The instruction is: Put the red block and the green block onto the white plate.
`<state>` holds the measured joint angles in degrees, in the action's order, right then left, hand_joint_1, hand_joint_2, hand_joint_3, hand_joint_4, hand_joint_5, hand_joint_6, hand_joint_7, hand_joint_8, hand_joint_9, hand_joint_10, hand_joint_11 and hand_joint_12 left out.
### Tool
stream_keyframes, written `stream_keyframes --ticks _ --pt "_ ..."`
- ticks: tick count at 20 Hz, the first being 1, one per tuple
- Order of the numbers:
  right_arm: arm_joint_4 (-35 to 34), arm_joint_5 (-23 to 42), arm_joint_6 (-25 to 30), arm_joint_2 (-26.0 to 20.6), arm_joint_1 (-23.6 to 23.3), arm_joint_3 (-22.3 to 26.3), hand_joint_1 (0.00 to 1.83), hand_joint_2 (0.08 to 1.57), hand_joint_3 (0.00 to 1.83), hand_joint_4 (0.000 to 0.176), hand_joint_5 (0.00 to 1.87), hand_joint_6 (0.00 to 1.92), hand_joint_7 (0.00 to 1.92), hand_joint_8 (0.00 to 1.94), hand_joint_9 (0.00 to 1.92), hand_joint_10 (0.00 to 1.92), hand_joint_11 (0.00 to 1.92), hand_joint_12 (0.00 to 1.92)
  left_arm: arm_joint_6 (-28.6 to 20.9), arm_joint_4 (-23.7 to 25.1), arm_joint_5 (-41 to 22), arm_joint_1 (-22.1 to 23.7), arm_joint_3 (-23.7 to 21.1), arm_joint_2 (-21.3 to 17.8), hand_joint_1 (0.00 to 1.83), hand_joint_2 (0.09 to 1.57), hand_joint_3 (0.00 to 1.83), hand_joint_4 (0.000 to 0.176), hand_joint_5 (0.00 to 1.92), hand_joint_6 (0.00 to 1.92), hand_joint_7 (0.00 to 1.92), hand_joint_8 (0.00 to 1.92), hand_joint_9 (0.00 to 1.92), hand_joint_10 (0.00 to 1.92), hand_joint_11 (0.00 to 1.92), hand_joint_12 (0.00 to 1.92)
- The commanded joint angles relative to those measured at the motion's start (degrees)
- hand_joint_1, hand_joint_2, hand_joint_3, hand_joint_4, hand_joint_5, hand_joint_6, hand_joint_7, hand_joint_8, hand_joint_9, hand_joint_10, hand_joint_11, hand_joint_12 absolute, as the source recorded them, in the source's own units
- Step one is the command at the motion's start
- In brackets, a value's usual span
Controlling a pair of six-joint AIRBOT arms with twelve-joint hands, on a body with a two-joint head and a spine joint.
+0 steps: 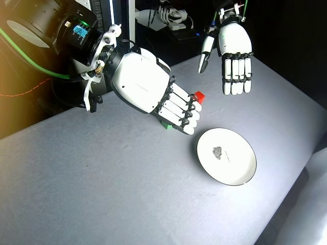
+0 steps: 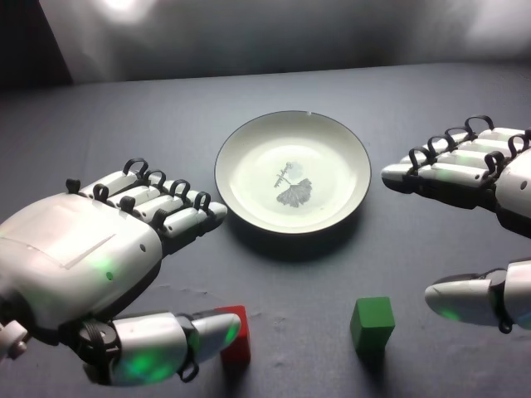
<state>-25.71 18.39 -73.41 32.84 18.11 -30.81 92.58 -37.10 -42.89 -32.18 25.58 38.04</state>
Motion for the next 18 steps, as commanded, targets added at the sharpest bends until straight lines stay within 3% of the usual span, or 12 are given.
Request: stream_keyframes --ticks 1,4,10,12,18 --pt "0.45 6.07 0.33 -0.54 -0.54 0.17 0.31 1.15 0.01 0.0 0.09 0.0 0.08 0.0 0.04 0.0 0.0 0.12 0.23 1.52 -5.22 0.68 -0.25 -0.11 0.0 1.2 0.01 0.0 0.19 0.01 0.16 0.01 0.11 0.01 0.0 0.24" --pt "0.45 7.38 0.21 -0.55 -0.34 0.17 0.29 1.15 0.0 0.0 0.1 0.0 0.09 0.0 0.07 0.0 0.0 0.19 0.51 1.13 -5.23 0.74 -0.23 -0.07 0.0 1.24 0.01 0.0 0.27 0.01 0.26 0.01 0.2 0.01 0.0 0.38" --pt "0.21 15.76 0.18 -0.46 3.42 0.54 0.32 1.15 0.0 0.0 0.13 0.0 0.12 0.0 0.09 0.0 0.0 0.23 0.51 1.05 -5.19 0.85 -0.49 -0.01 0.0 1.25 0.0 0.0 0.25 0.0 0.23 0.0 0.17 0.0 0.0 0.32" --pt "0.2 15.92 0.15 -0.3 4.05 0.92 0.35 1.14 0.0 0.0 0.15 0.01 0.14 0.0 0.11 0.0 0.0 0.28 0.51 0.23 -5.19 0.9 -0.48 0.09 0.02 1.24 0.0 0.0 0.26 0.0 0.23 0.0 0.18 0.0 0.0 0.33" --pt "0.17 27.87 -3.58 -0.3 12.13 1.65 0.61 1.1 0.0 0.0 0.27 0.01 0.29 0.01 0.25 0.02 0.0 0.6 0.15 -0.09 -5.66 0.18 0.54 1.86 0.17 1.23 0.0 0.0 0.32 0.01 0.3 0.01 0.25 0.01 0.0 0.49"
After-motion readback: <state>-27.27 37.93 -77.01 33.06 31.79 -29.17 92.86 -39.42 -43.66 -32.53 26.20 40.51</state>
